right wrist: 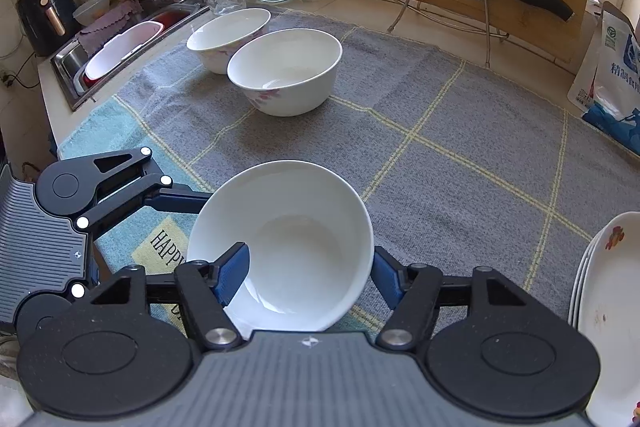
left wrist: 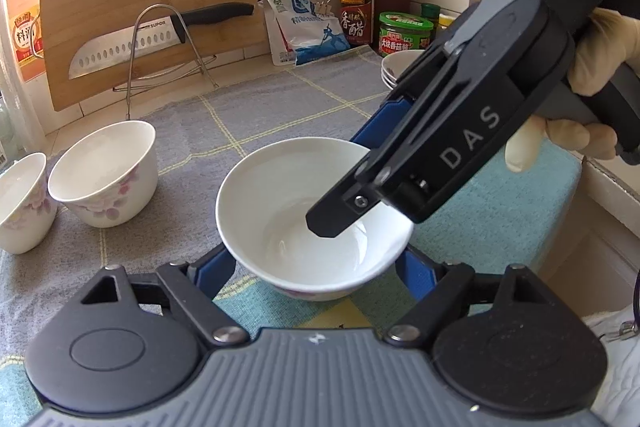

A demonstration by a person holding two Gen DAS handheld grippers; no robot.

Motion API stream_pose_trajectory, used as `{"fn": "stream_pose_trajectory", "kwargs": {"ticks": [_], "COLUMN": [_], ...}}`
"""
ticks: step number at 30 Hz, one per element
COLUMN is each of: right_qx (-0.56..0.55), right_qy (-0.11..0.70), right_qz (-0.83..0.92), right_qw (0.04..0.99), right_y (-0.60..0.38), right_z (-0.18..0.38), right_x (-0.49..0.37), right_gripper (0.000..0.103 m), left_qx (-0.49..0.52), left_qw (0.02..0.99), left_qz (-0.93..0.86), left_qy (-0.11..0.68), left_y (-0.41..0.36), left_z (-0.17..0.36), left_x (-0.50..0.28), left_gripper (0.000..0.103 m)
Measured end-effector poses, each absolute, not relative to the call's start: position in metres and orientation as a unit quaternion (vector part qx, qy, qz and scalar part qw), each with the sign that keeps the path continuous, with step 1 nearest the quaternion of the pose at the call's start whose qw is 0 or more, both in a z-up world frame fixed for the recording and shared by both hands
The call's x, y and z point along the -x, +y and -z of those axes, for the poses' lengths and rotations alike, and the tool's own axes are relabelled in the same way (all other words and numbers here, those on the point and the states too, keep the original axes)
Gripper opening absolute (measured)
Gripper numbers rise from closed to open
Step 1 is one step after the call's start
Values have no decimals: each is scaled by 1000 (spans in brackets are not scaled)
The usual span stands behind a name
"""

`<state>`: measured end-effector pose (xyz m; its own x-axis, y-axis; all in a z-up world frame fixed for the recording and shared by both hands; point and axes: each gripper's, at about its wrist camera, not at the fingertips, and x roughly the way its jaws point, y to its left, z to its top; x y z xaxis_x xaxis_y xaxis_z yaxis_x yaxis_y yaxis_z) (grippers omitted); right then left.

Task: Organize plates and bowls
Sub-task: 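Set the bowl down beside the other bowls and open the right tool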

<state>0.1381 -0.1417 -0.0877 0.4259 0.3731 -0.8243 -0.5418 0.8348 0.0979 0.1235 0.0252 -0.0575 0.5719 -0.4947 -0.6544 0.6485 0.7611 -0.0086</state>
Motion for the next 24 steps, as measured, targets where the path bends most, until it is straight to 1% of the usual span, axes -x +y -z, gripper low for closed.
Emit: {"fn": "stream_pose_trajectory", "kwargs": {"ticks": [1, 3, 4, 5, 6, 11, 17, 24], "right_qx": [92, 92, 92, 93, 95, 106, 155, 190], "right_qy": [460, 454, 451, 447, 442, 416, 376, 357], "right_qz": [-273, -273, -274, -274, -272, -266, -241, -245], "right_qw": [840, 843, 844, 846, 849, 863, 881, 881], "right_y": [-141, -141, -141, -140, -140, -139, -127, -105], "right_z": [87, 86, 84, 83, 80, 69, 55, 47], "right_x": [-138, -138, -137, -137, -136, -138, -144, -154], "right_gripper": [82, 92, 95, 100, 103, 103, 103, 103], "left_qx": [-118, -119, -118, -118, -119, -118, -116, -105], "left_qw": [880, 880, 880, 880, 880, 880, 887, 898], "left_qz": [324, 325, 325, 325, 325, 321, 299, 267], "left_qy": [327, 325, 325, 325, 326, 331, 333, 333], "left_y": [25, 26, 26, 27, 27, 32, 45, 63], "left_z": [57, 56, 56, 56, 56, 55, 53, 51], "left_x": [-124, -124, -124, -123, -122, -119, -115, -113], "left_gripper": [87, 89, 89, 89, 89, 90, 92, 92]}}
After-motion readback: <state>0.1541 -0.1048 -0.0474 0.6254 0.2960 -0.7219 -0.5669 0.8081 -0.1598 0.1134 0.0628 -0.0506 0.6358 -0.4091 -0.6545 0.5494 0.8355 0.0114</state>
